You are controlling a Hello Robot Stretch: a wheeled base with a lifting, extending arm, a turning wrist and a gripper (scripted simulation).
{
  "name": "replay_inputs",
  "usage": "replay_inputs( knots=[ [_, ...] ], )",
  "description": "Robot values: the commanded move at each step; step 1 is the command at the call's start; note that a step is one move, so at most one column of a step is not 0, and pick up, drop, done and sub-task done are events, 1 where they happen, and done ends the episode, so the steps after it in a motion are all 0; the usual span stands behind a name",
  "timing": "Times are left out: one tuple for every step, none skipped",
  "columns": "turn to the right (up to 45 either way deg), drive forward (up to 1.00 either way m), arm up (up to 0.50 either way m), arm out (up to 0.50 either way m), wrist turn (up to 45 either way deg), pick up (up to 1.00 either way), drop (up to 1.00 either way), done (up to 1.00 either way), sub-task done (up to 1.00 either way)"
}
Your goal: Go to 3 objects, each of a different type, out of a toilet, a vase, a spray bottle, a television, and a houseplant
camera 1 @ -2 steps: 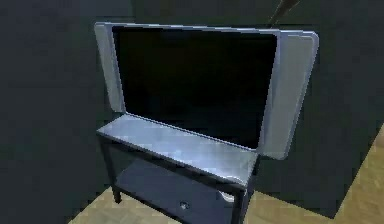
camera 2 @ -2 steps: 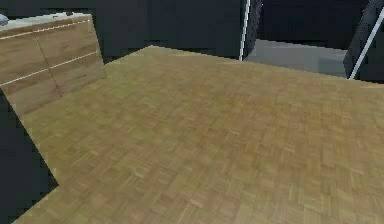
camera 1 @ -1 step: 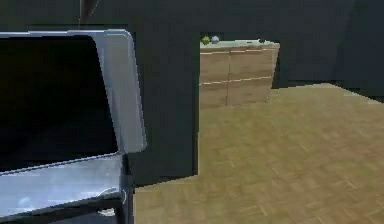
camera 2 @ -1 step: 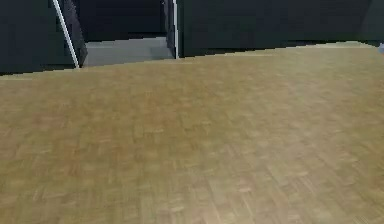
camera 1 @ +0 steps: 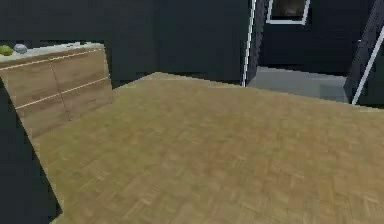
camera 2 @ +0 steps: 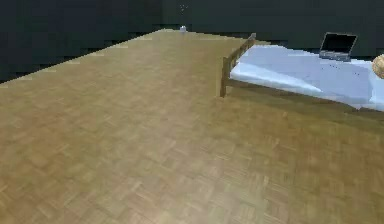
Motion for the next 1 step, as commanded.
replay_inputs(
  knots=[
    [45.0, 0.0, 0.0, 0.0, 0.0, 0.0, 0.0, 0.0, 0.0]
  ],
)
